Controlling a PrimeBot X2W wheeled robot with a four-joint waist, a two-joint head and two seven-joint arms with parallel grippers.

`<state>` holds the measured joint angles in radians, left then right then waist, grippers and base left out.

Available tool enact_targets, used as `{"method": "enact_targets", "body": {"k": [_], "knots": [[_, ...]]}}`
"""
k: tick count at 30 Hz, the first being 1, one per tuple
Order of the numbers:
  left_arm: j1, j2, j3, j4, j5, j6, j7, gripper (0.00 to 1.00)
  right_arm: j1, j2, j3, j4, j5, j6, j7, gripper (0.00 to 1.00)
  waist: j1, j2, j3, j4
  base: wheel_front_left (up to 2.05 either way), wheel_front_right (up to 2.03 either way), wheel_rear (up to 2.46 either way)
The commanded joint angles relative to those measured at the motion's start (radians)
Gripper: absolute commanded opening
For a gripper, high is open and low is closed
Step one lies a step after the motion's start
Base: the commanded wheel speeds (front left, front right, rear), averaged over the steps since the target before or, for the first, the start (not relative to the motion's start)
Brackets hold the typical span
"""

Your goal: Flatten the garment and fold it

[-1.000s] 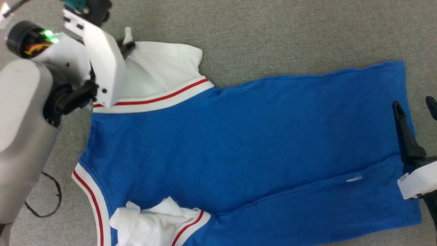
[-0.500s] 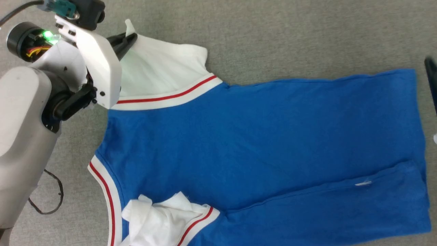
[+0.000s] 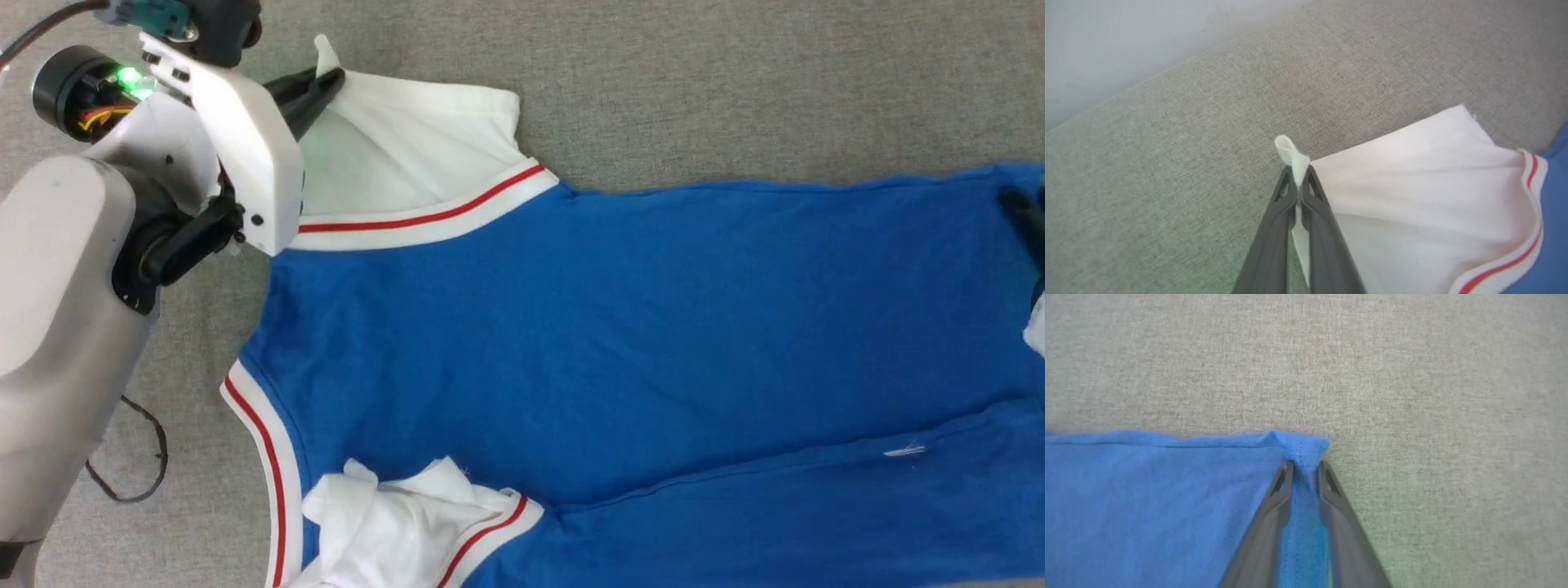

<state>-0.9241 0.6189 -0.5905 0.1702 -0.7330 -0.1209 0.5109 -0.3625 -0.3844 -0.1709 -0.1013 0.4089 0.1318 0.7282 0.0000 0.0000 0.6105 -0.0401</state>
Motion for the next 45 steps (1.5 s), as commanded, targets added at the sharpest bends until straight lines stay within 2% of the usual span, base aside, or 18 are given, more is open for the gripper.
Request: {"method": "enact_targets", "body": {"k": [1, 6, 10, 16, 22, 26, 32, 40, 41, 42, 45], "knots": [[-0.012, 0.003, 0.009, 0.002, 0.004, 0.012, -0.019, 0.0, -0.005, 0.008, 0.003, 0.021, 0.002, -0.001, -0.001, 0.0, 0.0, 0.0, 0.0, -0.001, 0.0, 0.0, 0.0], [0.001, 0.003, 0.066, -0.015, 0.005, 0.032, -0.144, 0.0, -0.019, -0.003, 0.016, 0.024, -0.001, -0.001, -0.073, 0.0, 0.0, 0.0, -0.019, -0.005, 0.0, 0.0, 0.0], [0.072, 0.023, 0.115, -0.071, -0.009, 0.038, -0.256, 0.0, 0.009, -0.013, 0.02, 0.009, 0.016, -0.001, -0.143, 0.0, 0.0, 0.0, -0.073, -0.003, 0.0, 0.0, 0.0], [0.293, 0.056, 0.174, -0.231, -0.057, 0.078, -0.38, 0.0, 0.133, -0.018, -0.015, -0.032, 0.047, -0.001, -0.25, 0.0, 0.0, 0.0, -0.176, 0.019, 0.0, 0.0, 0.0], [0.564, 0.072, 0.201, -0.387, -0.076, 0.158, -0.478, 0.0, 0.275, 0.015, -0.032, -0.067, 0.07, -0.001, -0.32, 0.0, 0.0, 0.0, -0.265, 0.032, 0.0, 0.0, 0.0], [0.732, 0.081, 0.206, -0.439, -0.079, 0.212, -0.523, 0.0, 0.36, 0.037, -0.047, -0.071, 0.091, -0.001, -0.345, 0.0, 0.0, 0.0, -0.309, 0.04, 0.0, 0.0, 0.0], [0.912, 0.079, 0.17, -0.438, -0.1, 0.247, -0.534, 0.0, 0.49, 0.07, -0.073, -0.061, 0.107, -0.001, -0.363, 0.0, 0.0, 0.0, -0.361, 0.057, 0.0, 0.0, 0.0], [0.946, 0.037, 0.096, -0.329, -0.11, 0.226, -0.511, 0.0, 0.563, 0.069, -0.042, -0.009, 0.081, -0.001, -0.357, 0.0, 0.0, 0.0, -0.415, 0.065, 0.0, 0.0, 0.0], [0.942, 0.027, 0.088, -0.309, -0.109, 0.223, -0.51, 0.29, 0.563, 0.072, -0.039, -0.001, 0.077, -0.001, -0.358, 0.16, 0.0, 0.0, -0.422, 0.065, 0.0, 0.0, 0.0], [0.936, 0.016, 0.083, -0.29, -0.11, 0.221, -0.512, 1.0, 0.562, 0.074, -0.037, 0.006, 0.072, -0.001, -0.36, 1.0, 0.0, 0.0, -0.428, 0.066, 0.0, 0.0, 0.0], [0.915, -0.013, 0.08, -0.237, -0.11, 0.221, -0.528, 1.0, 0.55, 0.085, -0.036, 0.021, 0.066, -0.001, -0.37, 1.0, 0.0, 0.0, -0.441, 0.063, 0.0, 0.0, 0.0]]}}
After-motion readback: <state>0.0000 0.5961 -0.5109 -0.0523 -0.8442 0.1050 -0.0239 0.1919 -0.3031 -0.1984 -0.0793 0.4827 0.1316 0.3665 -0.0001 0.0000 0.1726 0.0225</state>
